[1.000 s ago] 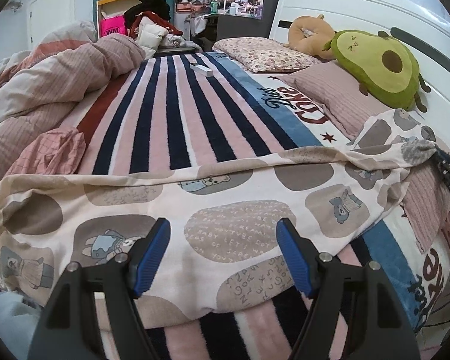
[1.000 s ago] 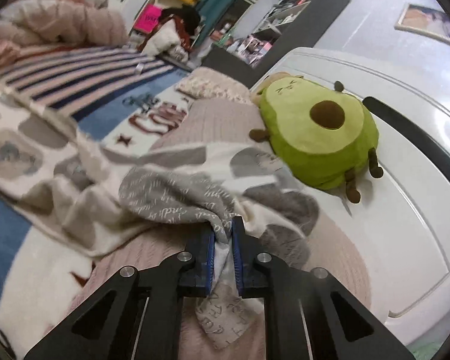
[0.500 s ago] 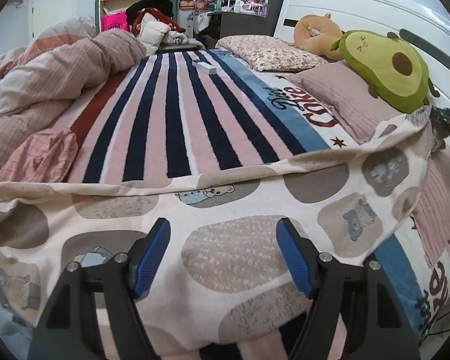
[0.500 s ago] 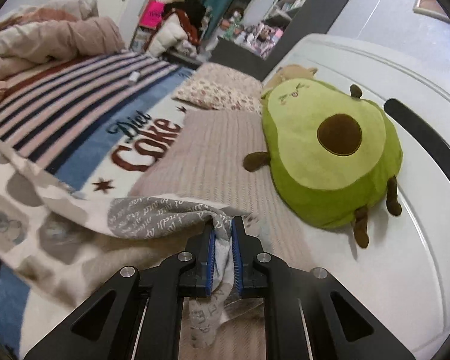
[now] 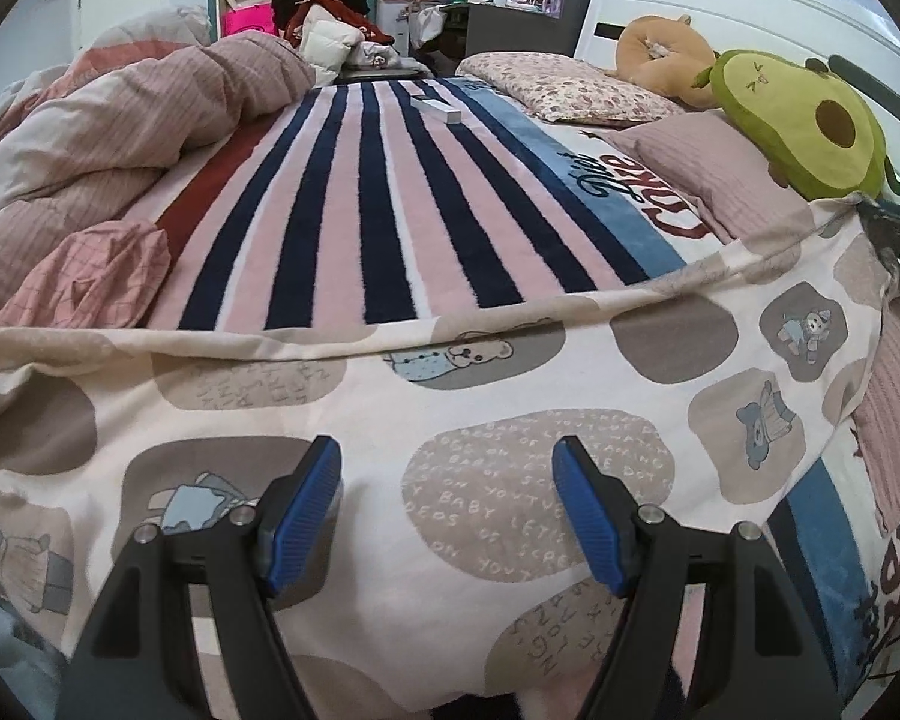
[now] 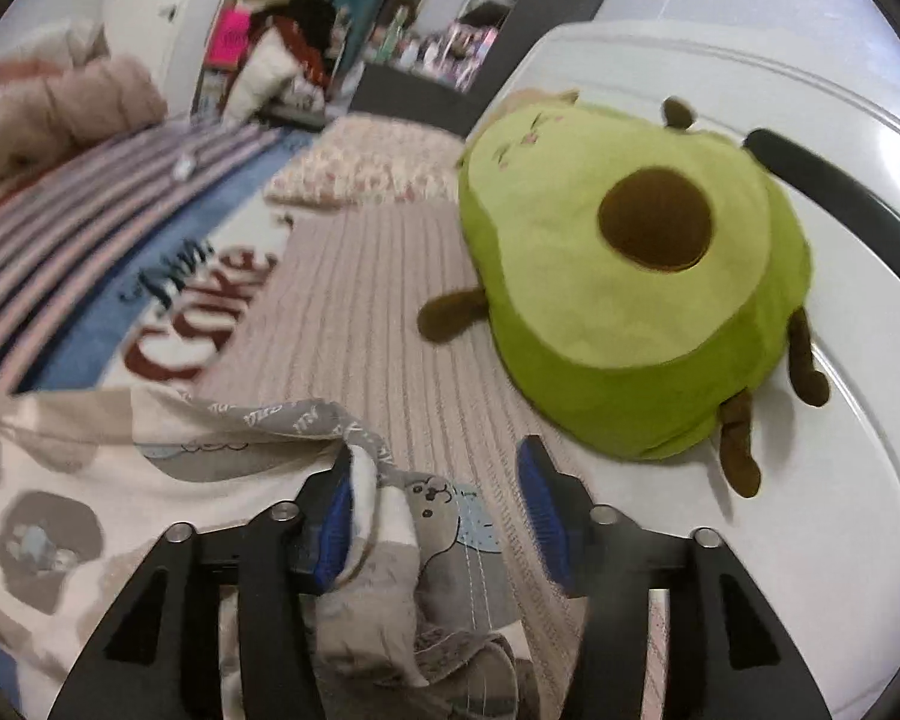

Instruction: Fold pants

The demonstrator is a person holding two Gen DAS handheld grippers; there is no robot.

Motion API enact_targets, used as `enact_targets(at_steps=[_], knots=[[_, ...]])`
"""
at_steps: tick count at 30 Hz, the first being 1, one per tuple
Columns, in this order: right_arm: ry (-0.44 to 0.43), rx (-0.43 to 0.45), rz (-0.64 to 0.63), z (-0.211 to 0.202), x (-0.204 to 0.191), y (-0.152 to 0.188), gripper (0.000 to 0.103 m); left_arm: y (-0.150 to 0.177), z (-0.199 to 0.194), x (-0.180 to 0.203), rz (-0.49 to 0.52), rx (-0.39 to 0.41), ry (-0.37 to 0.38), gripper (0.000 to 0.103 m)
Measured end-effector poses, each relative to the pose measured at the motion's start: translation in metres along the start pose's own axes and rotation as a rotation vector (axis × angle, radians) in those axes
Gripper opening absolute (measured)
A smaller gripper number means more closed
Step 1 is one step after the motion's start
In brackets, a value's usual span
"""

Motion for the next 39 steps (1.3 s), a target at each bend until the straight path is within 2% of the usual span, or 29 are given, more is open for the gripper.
enact_targets(at_steps=[1,3,5,8,11,12,16,19,21,23,25,26,31,36,38,39], knots=[[-0.024,0.019,0.025,-0.008,0.002,-0.004,0.071,0.0,-0.001,-0.001,-0.005,0.001,0.002,0.069],[-0.103,0.024,0.076,-0.017,0.004,-0.01,0.073,-0.001,-0.003,0.0,-0.015,0.005,0.013,0.069],[-0.223,-0.062,0.156,-0.015,0.011,-0.012,0.072,-0.002,-0.006,0.001,-0.017,0.011,0.017,0.069],[-0.196,-0.044,0.186,-0.024,0.023,-0.014,0.073,-0.003,-0.01,0.004,-0.001,0.018,0.017,0.069],[-0.299,-0.031,0.193,-0.041,0.016,-0.01,0.076,-0.002,-0.013,0.005,0.002,0.018,0.017,0.069],[-0.307,-0.042,0.196,-0.045,0.015,-0.006,0.079,-0.002,-0.013,0.005,0.003,0.019,0.02,0.069],[-0.25,-0.082,0.128,-0.042,0.012,0.023,0.079,0.0,-0.014,0.007,0.002,0.021,0.029,0.069],[-0.313,-0.143,0.093,-0.03,-0.001,0.052,0.079,0.002,-0.014,0.01,0.005,0.017,0.037,0.069],[-0.325,-0.152,0.057,-0.024,-0.009,0.063,0.079,0.004,-0.014,0.012,0.01,0.013,0.039,0.069],[-0.309,-0.136,0.041,-0.021,-0.013,0.069,0.072,0.004,-0.013,0.013,0.012,0.007,0.042,0.069],[-0.288,-0.131,0.085,-0.015,-0.01,0.065,0.015,0.005,-0.012,0.014,0.017,0.004,0.039,0.069],[-0.288,-0.126,0.101,-0.014,-0.009,0.062,0.005,0.004,-0.012,0.014,0.019,0.005,0.038,0.069],[-0.093,-0.041,0.103,-0.016,0.024,0.038,0.0,0.003,-0.011,0.014,0.015,0.008,0.034,0.069],[0.038,-0.036,0.106,-0.018,0.051,0.033,0.0,0.003,-0.011,0.013,0.017,0.008,0.032,0.069],[0.055,-0.067,0.13,-0.017,0.061,0.04,0.001,0.003,-0.011,0.013,0.016,0.008,0.032,0.069],[0.054,-0.065,0.132,-0.02,0.062,0.042,0.004,0.003,-0.011,0.013,0.016,0.009,0.032,0.069]])
Point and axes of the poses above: each gripper's, at about its wrist camera, not at the fingertips, and z roughly the way its jaws point, x to its right, y to its underside, the point moved 9 cm from there along z, roughly the way its jaws point, and after that the axes turned 3 degrees about z, right-handed, at the moved point
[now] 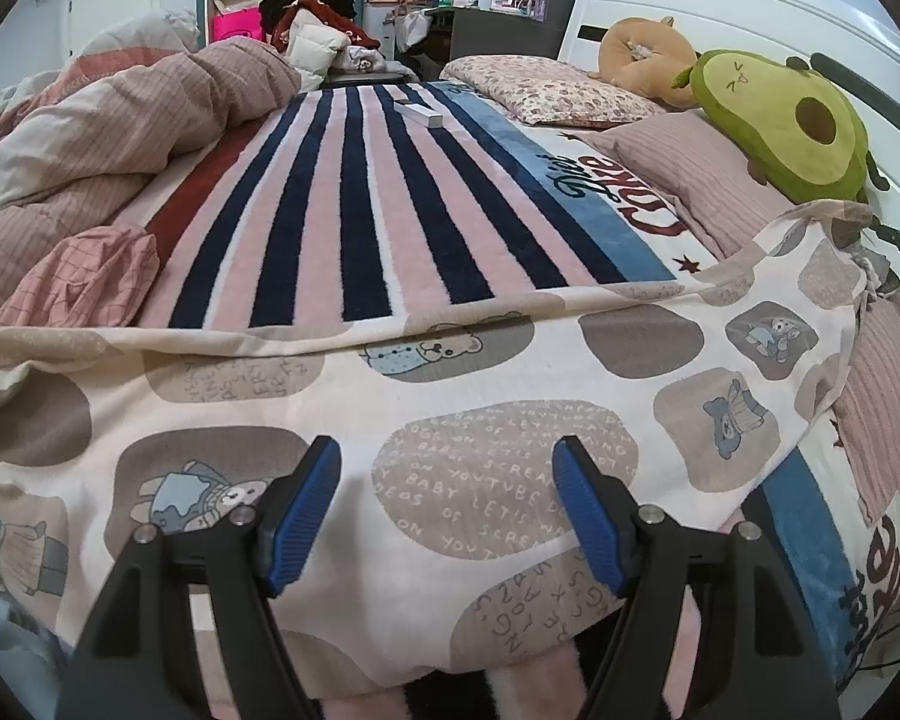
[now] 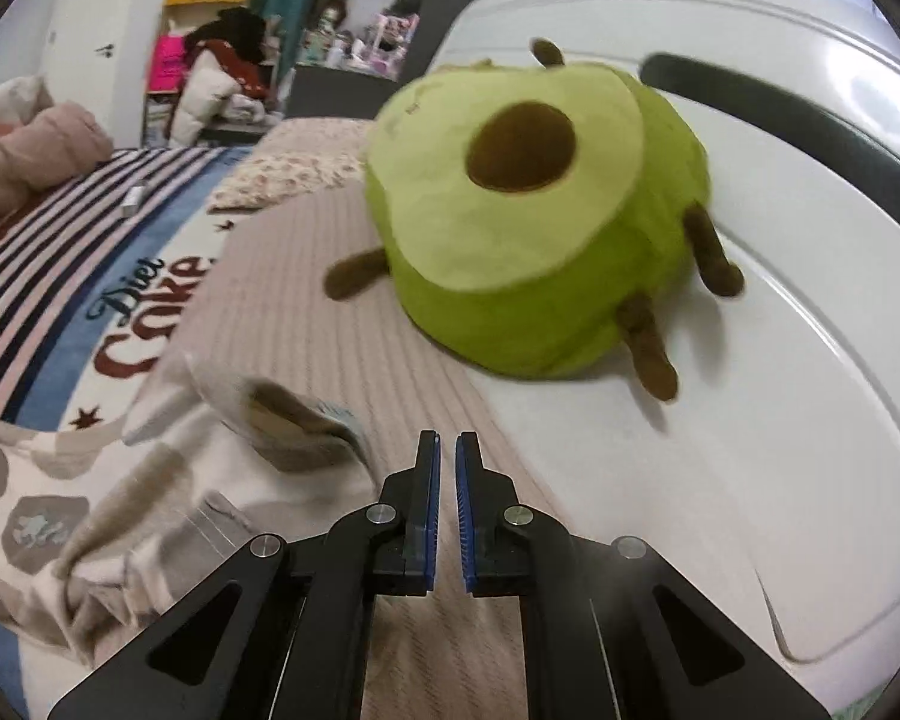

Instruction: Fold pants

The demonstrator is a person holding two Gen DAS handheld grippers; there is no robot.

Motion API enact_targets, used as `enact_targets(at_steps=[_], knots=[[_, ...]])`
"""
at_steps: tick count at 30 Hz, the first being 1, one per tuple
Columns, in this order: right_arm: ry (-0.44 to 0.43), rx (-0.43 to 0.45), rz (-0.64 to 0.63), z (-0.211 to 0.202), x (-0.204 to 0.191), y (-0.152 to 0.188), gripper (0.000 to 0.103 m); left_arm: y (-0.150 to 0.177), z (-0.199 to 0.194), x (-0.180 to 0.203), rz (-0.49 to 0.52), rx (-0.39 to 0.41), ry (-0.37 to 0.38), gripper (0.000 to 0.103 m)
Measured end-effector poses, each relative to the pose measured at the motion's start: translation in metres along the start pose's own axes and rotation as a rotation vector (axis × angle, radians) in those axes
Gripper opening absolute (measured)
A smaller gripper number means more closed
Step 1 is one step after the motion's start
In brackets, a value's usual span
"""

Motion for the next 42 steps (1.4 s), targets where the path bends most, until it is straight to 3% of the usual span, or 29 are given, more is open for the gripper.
enact_targets(at_steps=[2,4,5,7,10,12,14,16,18,21,24,30,32,33,35,38,41,42], knots=[[-0.114,0.041,0.028,-0.016,-0.01,0.001,0.007,0.0,0.0,0.0,-0.003,0.001,0.0,0.069],[-0.205,0.051,0.041,-0.031,-0.025,0.003,0.034,0.0,-0.002,0.0,-0.007,0.005,0.003,0.069],[-0.231,0.06,0.034,-0.037,-0.032,0.005,0.04,0.0,-0.002,0.0,-0.008,0.006,0.006,0.069],[-0.251,0.045,-0.022,-0.043,-0.056,0.01,0.059,0.0,-0.004,0.002,-0.009,0.009,0.01,0.069],[-0.248,-0.004,-0.065,-0.036,-0.086,0.025,0.07,0.0,-0.008,0.004,-0.002,0.018,0.014,0.069],[-0.206,-0.021,-0.063,-0.028,-0.093,0.033,0.072,0.001,-0.011,0.004,-0.001,0.022,0.017,0.069],[-0.14,-0.031,-0.083,-0.015,-0.095,0.044,0.069,0.001,-0.013,0.002,-0.003,0.024,0.015,0.069],[-0.089,-0.023,-0.114,-0.005,-0.093,0.053,0.025,0.003,-0.015,-0.001,-0.006,0.025,0.009,0.069],[-0.083,-0.019,-0.122,-0.004,-0.09,0.054,0.01,0.004,-0.016,-0.004,-0.009,0.026,0.007,0.069],[-0.062,0.003,-0.105,-0.016,-0.076,0.048,0.003,0.007,-0.018,-0.01,-0.015,0.028,0.0,0.069],[0.013,0.024,-0.069,-0.029,-0.045,0.044,0.003,0.009,-0.02,-0.014,-0.028,0.032,0.006,0.069],[0.034,-0.066,-0.008,-0.023,-0.015,0.063,0.004,0.009,-0.025,-0.014,-0.027,0.038,0.012,0.069],[0.081,-0.035,-0.017,-0.036,-0.014,0.058,0.019,0.008,-0.028,-0.014,-0.021,0.043,0.009,0.069],[0.097,0.005,-0.023,-0.045,-0.015,0.052,0.032,0.008,-0.03,-0.014,-0.018,0.046,0.007,0.069],[0.033,0.071,-0.01,-0.065,-0.024,0.039,0.034,0.007,-0.032,-0.015,-0.018,0.05,0.004,0.069],[-0.111,0.097,0.014,-0.08,-0.046,0.029,0.035,0.007,-0.033,-0.017,-0.026,0.053,0.006,0.069],[-0.262,0.022,-0.046,-0.07,-0.088,0.037,0.029,0.008,-0.034,-0.017,-0.025,0.052,0.012,0.069],[-0.298,-0.031,-0.062,-0.059,-0.103,0.045,0.02,0.008,-0.033,-0.016,-0.023,0.05,0.015,0.069]])
Point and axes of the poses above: each gripper's, at about its wrist camera, not at the fingertips, and z roughly the way its jaws point, x to its right, y to its underside, the point moved 9 cm from there along z, roughly the way its jaws point, and after that the axes turned 3 degrees about z, right-handed, at the moved point
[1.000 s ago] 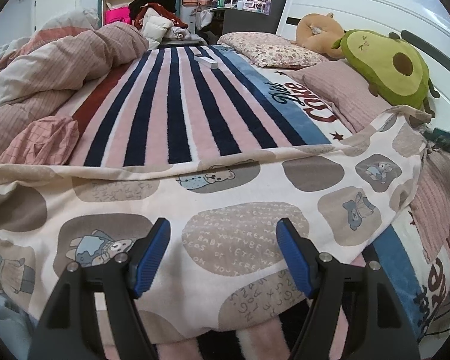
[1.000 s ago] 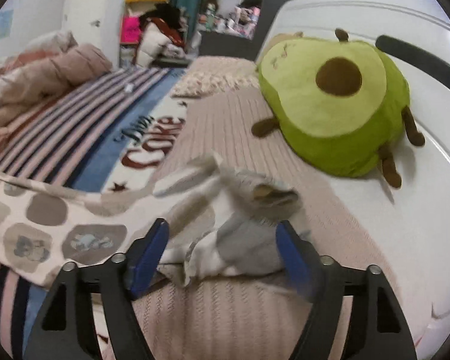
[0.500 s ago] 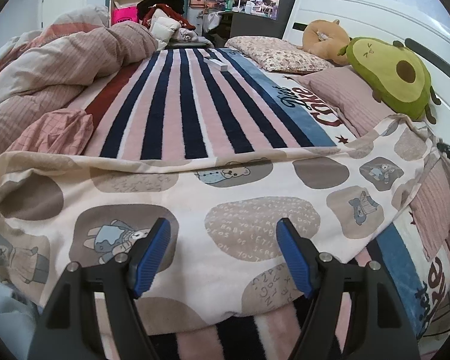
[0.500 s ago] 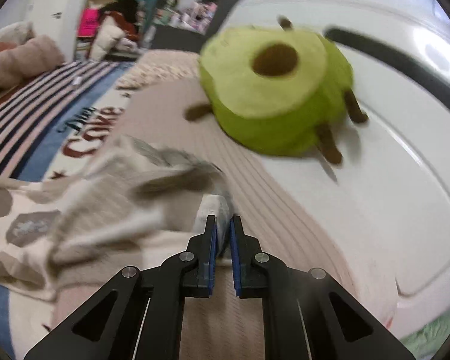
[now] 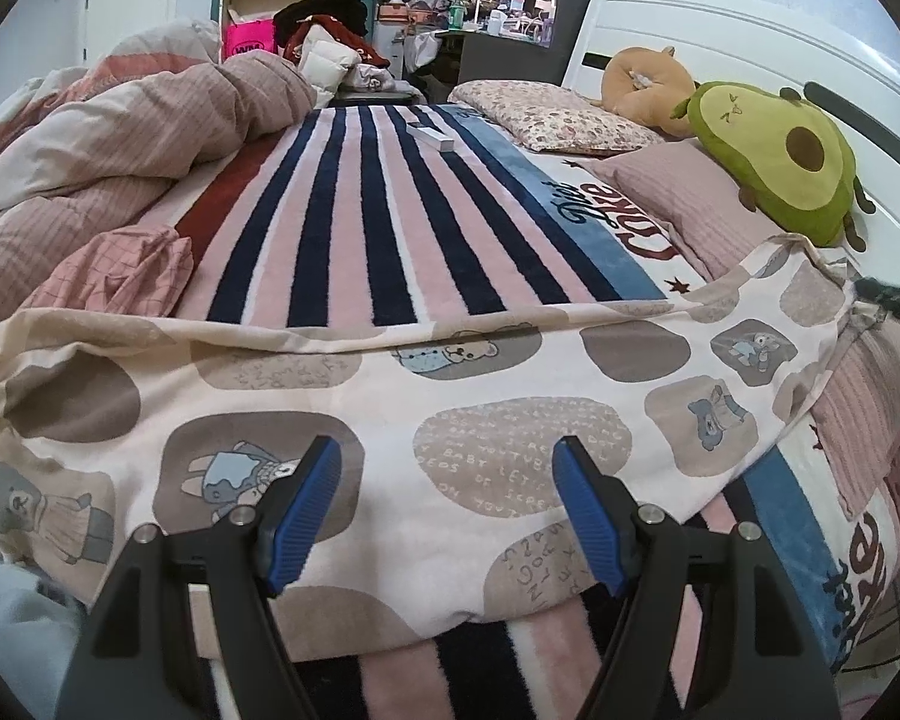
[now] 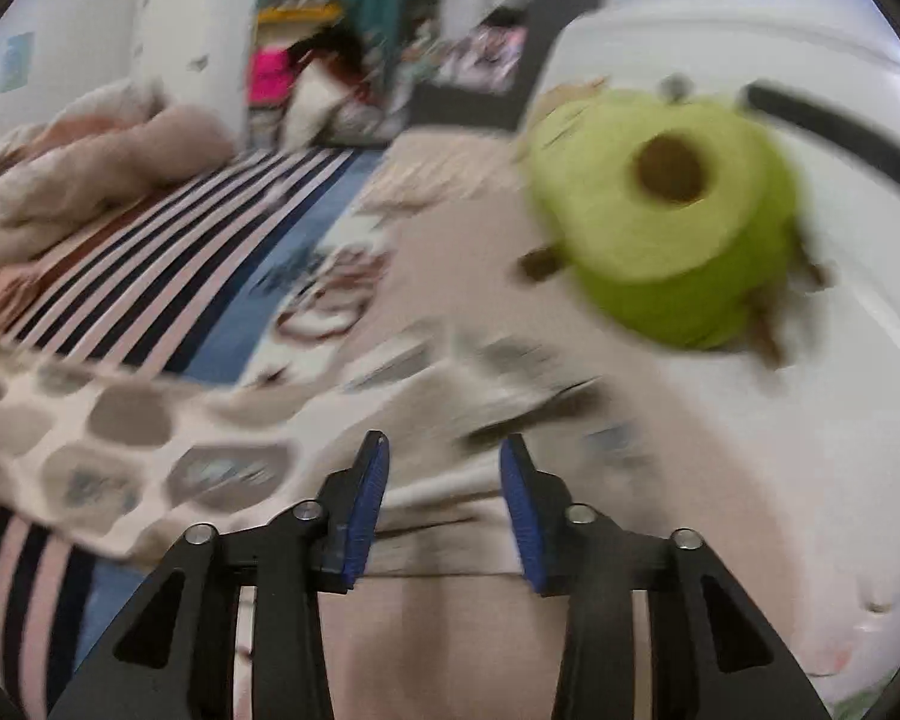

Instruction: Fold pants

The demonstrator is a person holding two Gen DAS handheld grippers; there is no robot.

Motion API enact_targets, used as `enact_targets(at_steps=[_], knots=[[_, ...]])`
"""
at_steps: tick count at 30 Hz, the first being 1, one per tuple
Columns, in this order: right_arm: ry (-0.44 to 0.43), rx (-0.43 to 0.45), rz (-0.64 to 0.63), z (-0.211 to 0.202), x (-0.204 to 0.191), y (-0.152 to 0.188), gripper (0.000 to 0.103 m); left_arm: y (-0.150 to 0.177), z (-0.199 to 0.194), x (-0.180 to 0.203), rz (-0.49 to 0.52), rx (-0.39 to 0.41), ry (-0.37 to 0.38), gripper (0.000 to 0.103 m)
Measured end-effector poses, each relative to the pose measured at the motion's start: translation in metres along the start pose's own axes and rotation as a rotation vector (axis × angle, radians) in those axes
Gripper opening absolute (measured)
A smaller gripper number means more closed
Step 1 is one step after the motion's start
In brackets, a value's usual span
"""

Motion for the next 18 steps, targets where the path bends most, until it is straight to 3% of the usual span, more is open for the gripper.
enact_targets(at_steps=[1,4,14,16,18], knots=[[-0.011,-0.028,-0.003,0.01,-0.005,0.003,0.015,0.0,0.0,0.0,0.002,-0.002,-0.001,0.069],[0.028,-0.065,-0.013,0.039,0.0,0.006,0.015,0.002,0.001,-0.007,-0.006,-0.004,-0.025,0.069],[0.176,-0.008,0.088,0.082,0.066,-0.047,0.015,0.004,-0.015,-0.04,-0.053,0.013,-0.119,0.07],[0.198,-0.004,0.097,0.082,0.07,-0.051,0.022,0.002,-0.031,-0.049,-0.063,0.031,-0.152,0.078],[0.222,0.004,0.093,0.081,0.074,-0.056,0.034,0.002,-0.052,-0.061,-0.098,0.058,-0.172,0.08]])
Point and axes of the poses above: each gripper's, at about its wrist camera, not at the fingertips, and z roughly the way its jaws point, x to its right, y to its underside, the point moved 9 cm from there along z, roughly the way its jaws point, and after that the axes turned 3 degrees about z, right-handed, at the moved point
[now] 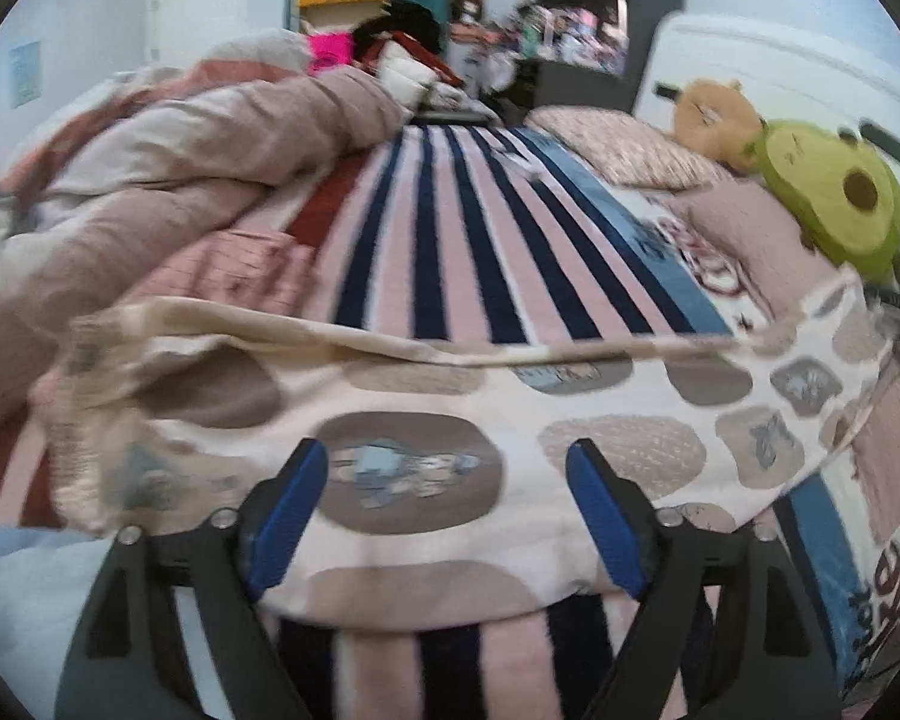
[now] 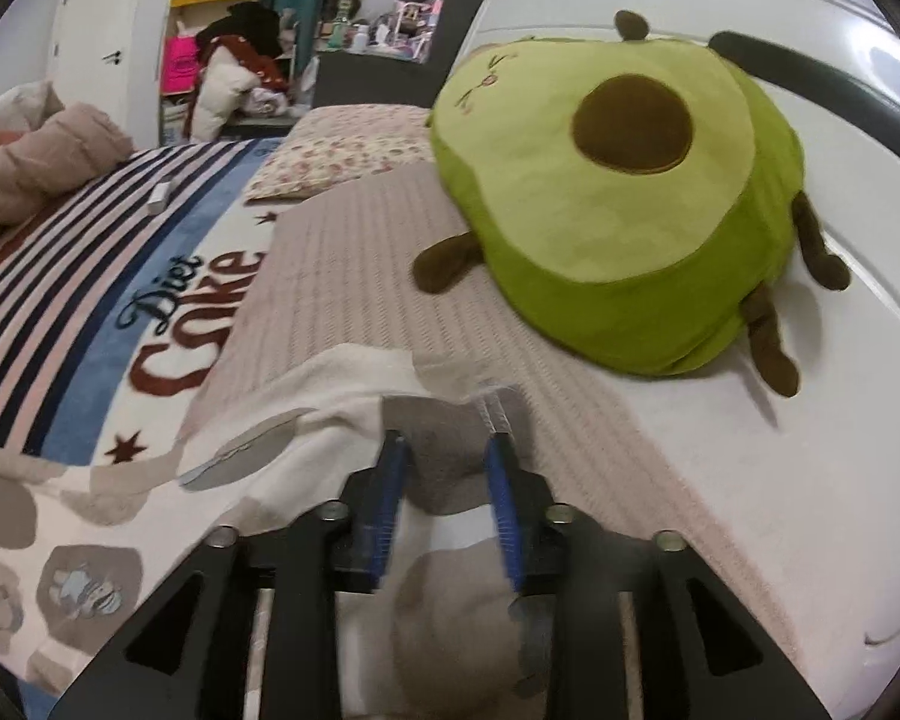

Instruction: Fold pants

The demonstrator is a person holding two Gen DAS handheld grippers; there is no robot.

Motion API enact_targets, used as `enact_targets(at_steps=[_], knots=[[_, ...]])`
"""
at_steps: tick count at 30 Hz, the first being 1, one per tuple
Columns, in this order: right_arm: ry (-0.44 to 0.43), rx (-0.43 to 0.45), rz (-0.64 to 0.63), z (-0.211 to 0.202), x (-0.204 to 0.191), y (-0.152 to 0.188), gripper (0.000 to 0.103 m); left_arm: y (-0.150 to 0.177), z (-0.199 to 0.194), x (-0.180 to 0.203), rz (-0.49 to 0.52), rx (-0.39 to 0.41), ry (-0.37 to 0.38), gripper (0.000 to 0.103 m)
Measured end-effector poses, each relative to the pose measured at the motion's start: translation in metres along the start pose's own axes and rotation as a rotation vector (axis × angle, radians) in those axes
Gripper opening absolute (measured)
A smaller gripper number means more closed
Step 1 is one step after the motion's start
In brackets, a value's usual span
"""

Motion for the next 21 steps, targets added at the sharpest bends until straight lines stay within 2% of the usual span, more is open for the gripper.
enact_targets(at_steps=[2,5,7,8,12,13,17,21], knots=[[-0.006,-0.01,0.01,0.004,0.003,-0.001,0.037,-0.001,-0.017,-0.015,-0.019,0.007,-0.029,0.08],[-0.028,0.005,0.054,-0.002,0.004,-0.001,0.038,-0.001,-0.04,-0.046,-0.033,0.009,-0.134,0.082],[-0.049,0.055,0.07,-0.019,-0.003,0.002,0.052,0.002,-0.05,-0.066,-0.081,-0.002,-0.158,0.087],[-0.061,0.073,0.073,-0.026,-0.008,0.004,0.054,0.005,-0.052,-0.074,-0.109,-0.011,-0.163,0.087],[-0.204,0.126,0.076,-0.068,-0.043,0.019,0.055,0.021,-0.05,-0.105,-0.218,-0.058,-0.146,0.087],[-0.264,0.133,0.078,-0.081,-0.057,0.026,0.056,0.024,-0.047,-0.114,-0.236,-0.073,-0.154,0.087],[-0.376,0.116,0.029,-0.104,-0.101,0.051,0.057,0.03,-0.024,-0.143,-0.258,-0.156,-0.153,0.087],[-0.446,0.081,-0.025,-0.124,-0.139,0.078,0.057,0.037,0.009,-0.171,-0.337,-0.28,-0.074,0.087]])
Point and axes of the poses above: each gripper's, at about its wrist camera, not at the fingertips, and z roughly the way its jaws point, x to its right, y to its underside, the point moved 9 cm from there along z, roughly the way its jaws point, and after that the axes turned 3 degrees about z, right-handed, at the moved point
